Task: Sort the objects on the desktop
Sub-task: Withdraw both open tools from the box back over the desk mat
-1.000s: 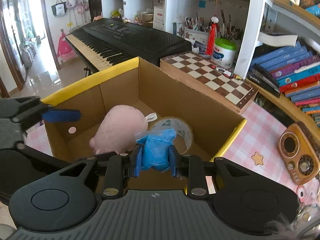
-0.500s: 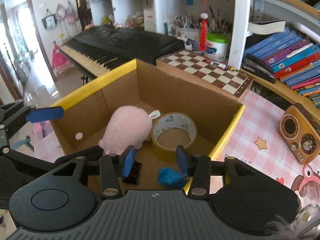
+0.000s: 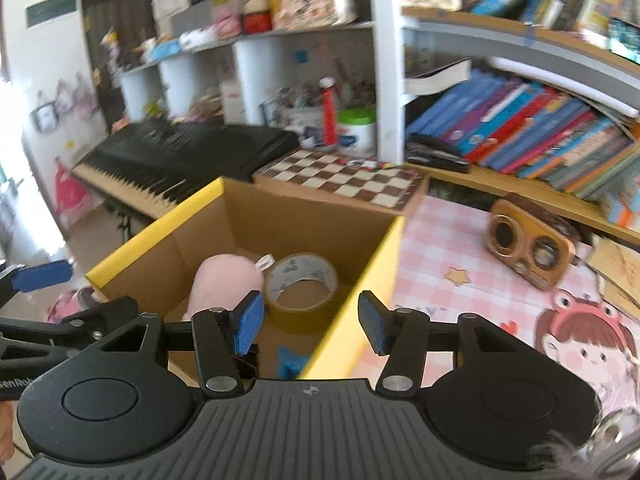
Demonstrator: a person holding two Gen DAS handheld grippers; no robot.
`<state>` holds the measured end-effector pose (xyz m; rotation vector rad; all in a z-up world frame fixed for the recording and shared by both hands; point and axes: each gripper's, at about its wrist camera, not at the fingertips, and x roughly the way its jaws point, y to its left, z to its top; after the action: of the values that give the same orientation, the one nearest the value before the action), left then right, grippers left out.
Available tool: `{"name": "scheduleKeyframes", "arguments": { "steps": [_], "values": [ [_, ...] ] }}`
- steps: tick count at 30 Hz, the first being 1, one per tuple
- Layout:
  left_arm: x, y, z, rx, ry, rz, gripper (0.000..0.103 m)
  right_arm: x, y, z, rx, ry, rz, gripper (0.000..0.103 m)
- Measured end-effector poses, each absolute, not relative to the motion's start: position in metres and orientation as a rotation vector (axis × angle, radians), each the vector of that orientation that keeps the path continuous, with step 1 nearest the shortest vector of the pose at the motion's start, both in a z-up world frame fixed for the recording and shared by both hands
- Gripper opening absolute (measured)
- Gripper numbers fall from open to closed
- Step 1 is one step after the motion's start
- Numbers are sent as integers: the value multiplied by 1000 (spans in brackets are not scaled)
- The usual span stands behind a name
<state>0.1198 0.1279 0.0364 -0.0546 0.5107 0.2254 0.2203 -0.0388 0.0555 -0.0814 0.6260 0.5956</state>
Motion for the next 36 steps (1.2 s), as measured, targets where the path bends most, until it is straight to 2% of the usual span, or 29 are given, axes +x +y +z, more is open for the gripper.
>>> {"name": "scheduleKeyframes", "arguments": {
  "steps": [9, 19, 36],
  "values": [
    [92, 125, 39, -74, 476, 198, 96, 172, -61, 53, -76, 592, 515, 58],
    [52, 118, 31, -83, 505, 147, 96, 105, -66, 39, -114, 567, 467, 60],
    [-14, 94, 13, 4, 551, 97, 99, 22, -65, 19, -153, 585, 421, 77]
  ]
}}
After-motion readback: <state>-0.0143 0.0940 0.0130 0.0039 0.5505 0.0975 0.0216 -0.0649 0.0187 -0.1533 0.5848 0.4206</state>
